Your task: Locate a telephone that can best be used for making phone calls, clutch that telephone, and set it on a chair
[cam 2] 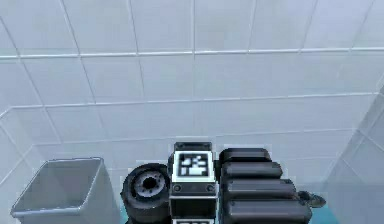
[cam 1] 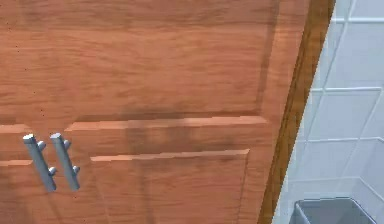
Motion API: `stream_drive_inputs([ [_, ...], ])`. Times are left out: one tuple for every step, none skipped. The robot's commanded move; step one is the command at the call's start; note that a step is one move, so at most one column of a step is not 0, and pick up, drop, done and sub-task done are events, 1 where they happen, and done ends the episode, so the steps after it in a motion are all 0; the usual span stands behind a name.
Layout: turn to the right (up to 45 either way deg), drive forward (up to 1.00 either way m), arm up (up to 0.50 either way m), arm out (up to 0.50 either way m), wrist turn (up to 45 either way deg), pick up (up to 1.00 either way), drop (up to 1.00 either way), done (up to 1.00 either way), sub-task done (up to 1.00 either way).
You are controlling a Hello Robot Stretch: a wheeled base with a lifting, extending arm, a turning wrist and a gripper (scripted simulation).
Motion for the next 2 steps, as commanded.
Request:
stream_drive_inputs([
  [-45.0, 0.00, 0.00, 0.00, 0.0, 0.00, 0.00, 0.00, 0.00],
  [-21.0, 0.00, 0.00, 0.00, 0.0, 0.00, 0.00, 0.00, 0.00],
])
